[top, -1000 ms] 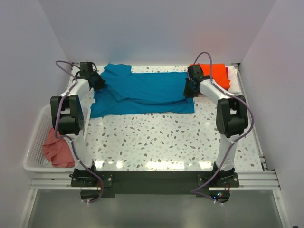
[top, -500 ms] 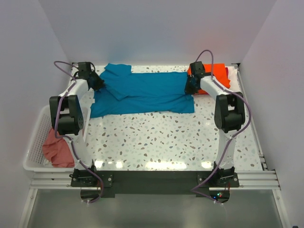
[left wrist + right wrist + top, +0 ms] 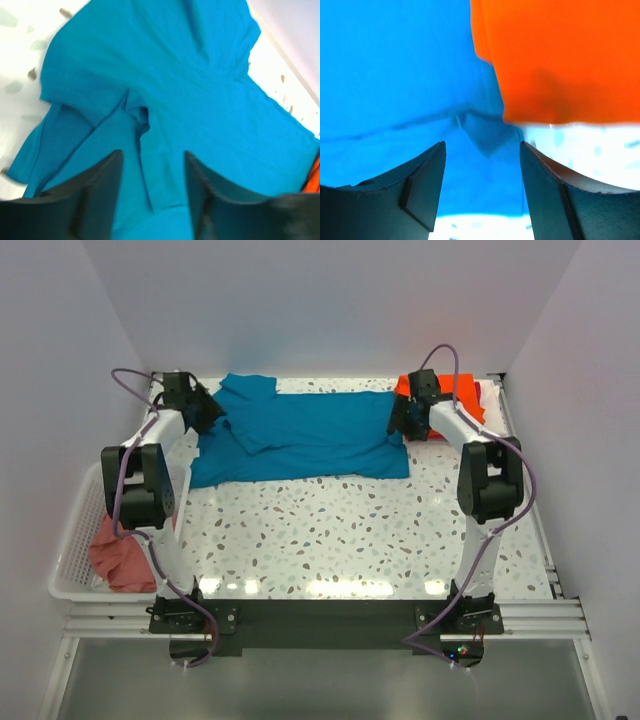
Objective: Fold and stack the t-shirts
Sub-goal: Fold the tshirt
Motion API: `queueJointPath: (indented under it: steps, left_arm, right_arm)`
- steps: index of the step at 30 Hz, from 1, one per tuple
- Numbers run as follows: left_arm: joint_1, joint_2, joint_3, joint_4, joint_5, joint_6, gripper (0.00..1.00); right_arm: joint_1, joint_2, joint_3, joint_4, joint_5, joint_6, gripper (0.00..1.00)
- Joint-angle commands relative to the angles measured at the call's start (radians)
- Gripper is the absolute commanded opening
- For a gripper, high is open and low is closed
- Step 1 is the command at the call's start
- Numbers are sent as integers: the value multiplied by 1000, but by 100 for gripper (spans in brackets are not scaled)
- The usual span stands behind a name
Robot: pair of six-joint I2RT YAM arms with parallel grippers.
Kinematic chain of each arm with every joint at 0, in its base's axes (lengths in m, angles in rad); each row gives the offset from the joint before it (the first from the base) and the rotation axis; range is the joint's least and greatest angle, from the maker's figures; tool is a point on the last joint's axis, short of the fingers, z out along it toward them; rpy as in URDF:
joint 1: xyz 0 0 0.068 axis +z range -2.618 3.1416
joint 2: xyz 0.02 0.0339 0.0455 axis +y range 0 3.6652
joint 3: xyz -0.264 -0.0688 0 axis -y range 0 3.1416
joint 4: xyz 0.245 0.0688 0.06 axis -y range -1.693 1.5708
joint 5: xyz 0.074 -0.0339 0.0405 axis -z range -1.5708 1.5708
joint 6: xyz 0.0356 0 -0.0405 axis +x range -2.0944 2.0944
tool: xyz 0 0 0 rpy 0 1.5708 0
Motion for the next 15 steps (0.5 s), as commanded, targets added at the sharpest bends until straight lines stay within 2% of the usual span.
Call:
queueJointPath:
  steps: [1,2,3,5,6,7,10,15]
  left_arm:
    - [-17,-102,-69,13,-27,16,52]
    - [-43,-115,-90,12,-41,14,49]
    - [-55,-139,-136,9,-55,16,45]
    - [-81,-161,-182,8,-86,3,31]
    - [-103,-174,-224,15,-89,-1,24]
    - [-117,-176,-239,15,-96,-7,12]
    - [-182,-175,-259,-7,-132,-7,1]
    - [-218,-145,-267,-8,-133,-15,0]
  right_arm:
    - [21,-144,-102,41,16,-7,64]
    - [26,-162,-128,54,13,-4,61]
    - [33,-179,-150,75,13,-4,55]
    - [52,-190,-197,84,2,4,48]
    - [59,-192,-217,97,0,4,41]
    - [70,-189,-222,100,2,5,36]
    - [78,-167,-216,100,-3,5,28]
    - [78,-106,-142,71,-4,-7,25]
